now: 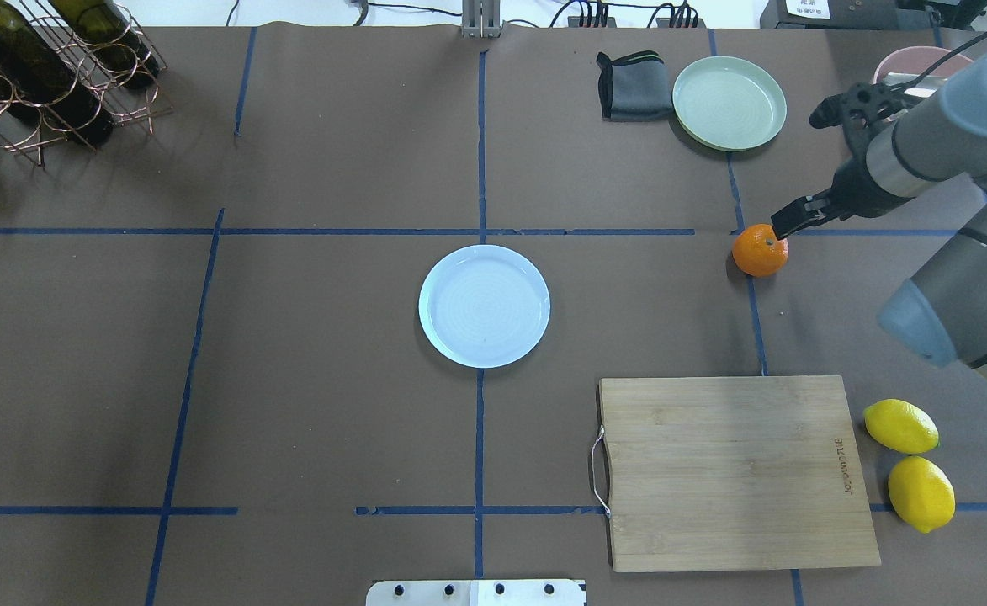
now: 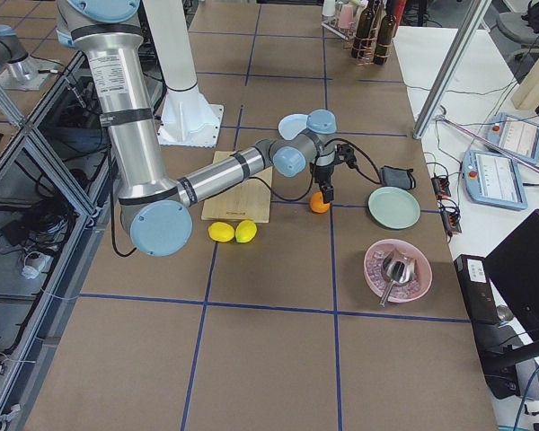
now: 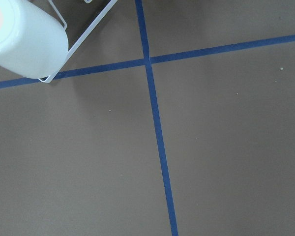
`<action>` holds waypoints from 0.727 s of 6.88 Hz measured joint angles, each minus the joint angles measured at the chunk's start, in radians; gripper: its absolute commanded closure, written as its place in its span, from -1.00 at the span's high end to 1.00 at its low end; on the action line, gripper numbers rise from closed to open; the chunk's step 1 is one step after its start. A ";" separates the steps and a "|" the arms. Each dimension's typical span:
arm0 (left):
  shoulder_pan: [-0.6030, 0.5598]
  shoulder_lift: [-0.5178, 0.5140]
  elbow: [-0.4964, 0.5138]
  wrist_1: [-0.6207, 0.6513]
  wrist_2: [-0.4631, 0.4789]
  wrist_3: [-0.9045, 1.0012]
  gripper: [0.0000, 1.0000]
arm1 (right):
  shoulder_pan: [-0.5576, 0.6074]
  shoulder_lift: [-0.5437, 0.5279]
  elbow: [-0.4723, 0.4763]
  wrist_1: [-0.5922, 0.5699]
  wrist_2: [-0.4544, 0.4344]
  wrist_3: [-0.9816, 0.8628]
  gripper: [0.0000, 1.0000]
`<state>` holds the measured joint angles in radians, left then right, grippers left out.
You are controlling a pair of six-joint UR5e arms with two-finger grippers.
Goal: Pick orange to plate
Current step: 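Move the right gripper down over the orange tangerine, then close the right gripper on the tangerine and lift it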
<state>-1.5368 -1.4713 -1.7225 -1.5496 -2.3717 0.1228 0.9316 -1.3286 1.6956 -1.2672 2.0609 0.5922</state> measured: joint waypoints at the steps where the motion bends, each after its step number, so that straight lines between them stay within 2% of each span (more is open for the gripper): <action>1: 0.000 -0.003 0.000 0.000 0.001 0.000 1.00 | -0.025 0.029 -0.062 0.059 -0.024 0.038 1.00; 5: 0.000 -0.005 -0.001 0.000 0.001 0.000 1.00 | -0.085 0.060 -0.152 0.099 -0.095 0.060 1.00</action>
<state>-1.5371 -1.4767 -1.7236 -1.5493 -2.3710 0.1228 0.8462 -1.2684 1.5437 -1.1684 1.9658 0.6524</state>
